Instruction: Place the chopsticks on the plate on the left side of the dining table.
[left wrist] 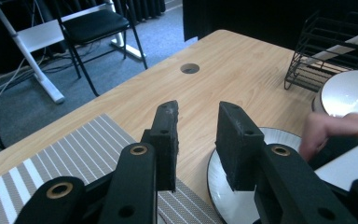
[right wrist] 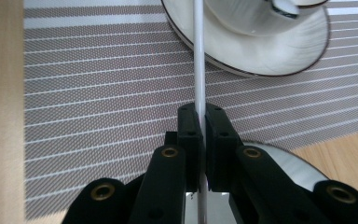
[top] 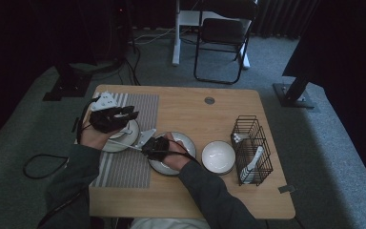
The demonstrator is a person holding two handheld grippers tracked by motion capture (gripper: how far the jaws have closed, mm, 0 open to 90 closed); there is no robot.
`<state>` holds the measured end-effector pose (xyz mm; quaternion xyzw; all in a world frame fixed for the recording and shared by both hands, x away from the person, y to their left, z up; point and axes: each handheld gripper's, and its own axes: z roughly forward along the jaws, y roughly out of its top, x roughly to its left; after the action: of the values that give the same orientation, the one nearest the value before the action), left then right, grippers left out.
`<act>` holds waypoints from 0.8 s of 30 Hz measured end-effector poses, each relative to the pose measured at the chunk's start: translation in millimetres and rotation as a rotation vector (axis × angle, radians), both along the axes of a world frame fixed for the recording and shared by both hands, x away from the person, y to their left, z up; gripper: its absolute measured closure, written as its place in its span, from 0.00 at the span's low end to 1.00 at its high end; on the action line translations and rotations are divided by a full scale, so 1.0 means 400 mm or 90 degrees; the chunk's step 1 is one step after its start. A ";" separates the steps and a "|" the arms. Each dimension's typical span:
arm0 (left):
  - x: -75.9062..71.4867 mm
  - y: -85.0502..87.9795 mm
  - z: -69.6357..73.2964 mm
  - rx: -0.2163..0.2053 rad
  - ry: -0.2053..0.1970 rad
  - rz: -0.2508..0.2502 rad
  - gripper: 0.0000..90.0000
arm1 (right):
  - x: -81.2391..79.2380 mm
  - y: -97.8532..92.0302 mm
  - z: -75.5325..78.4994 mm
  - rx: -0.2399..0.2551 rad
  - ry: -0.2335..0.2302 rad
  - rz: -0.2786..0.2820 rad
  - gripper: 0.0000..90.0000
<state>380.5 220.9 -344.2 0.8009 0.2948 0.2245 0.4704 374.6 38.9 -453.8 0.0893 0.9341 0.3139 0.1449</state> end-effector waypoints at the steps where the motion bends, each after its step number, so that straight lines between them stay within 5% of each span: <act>1: 0.000 0.002 0.002 0.001 -0.001 0.001 0.77 | 0.003 0.009 -0.004 -0.004 0.000 0.004 0.96; 11: -0.002 0.011 0.005 -0.007 -0.002 0.007 0.77 | 0.031 0.088 -0.021 -0.041 -0.011 0.016 0.96; 17: 0.002 0.015 0.010 -0.035 -0.007 0.019 0.78 | 0.057 0.121 -0.043 -0.050 -0.010 0.011 0.96; 24: 0.000 0.017 0.008 -0.028 -0.006 0.019 0.78 | 0.067 0.145 -0.063 -0.059 -0.006 0.000 0.93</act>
<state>380.4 227.7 -340.9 0.7850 0.3096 0.2287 0.4854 401.3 97.1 -479.1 0.0809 0.9469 0.2709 0.1530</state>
